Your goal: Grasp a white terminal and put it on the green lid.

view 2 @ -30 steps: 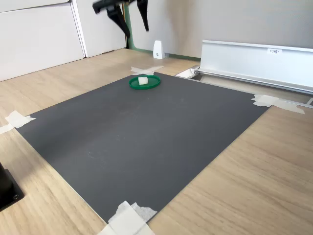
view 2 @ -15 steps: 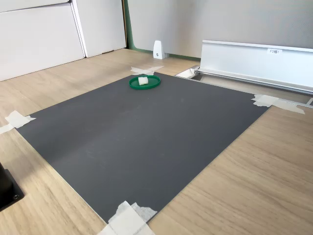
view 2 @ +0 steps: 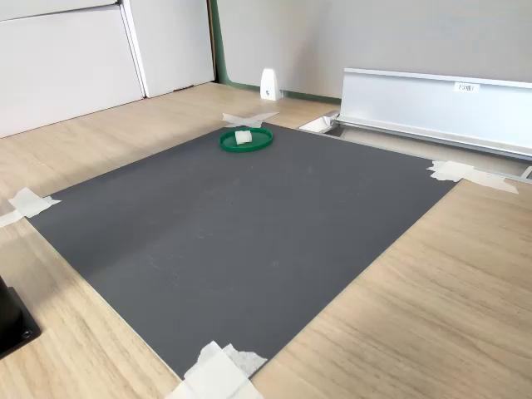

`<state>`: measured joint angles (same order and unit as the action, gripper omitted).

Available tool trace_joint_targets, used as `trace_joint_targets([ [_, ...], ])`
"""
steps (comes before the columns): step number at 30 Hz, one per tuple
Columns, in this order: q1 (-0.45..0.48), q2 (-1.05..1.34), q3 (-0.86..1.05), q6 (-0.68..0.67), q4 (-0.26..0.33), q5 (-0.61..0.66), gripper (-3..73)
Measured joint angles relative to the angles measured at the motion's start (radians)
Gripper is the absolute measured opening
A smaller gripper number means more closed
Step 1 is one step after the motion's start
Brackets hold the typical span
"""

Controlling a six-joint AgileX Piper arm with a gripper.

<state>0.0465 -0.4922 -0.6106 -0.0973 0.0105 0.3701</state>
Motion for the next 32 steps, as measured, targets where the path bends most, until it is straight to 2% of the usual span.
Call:
trace_joint_targets([
  [9,0.0,0.216,0.3,0.004,0.03,-0.152,-0.5],
  [16,0.0,0.391,0.423,0.062,0.037,-0.148,-0.5],
  [21,0.0,0.491,0.481,0.079,0.037,-0.1,-0.7],
  [32,0.0,0.503,0.57,0.08,0.034,-0.039,-0.7],
])
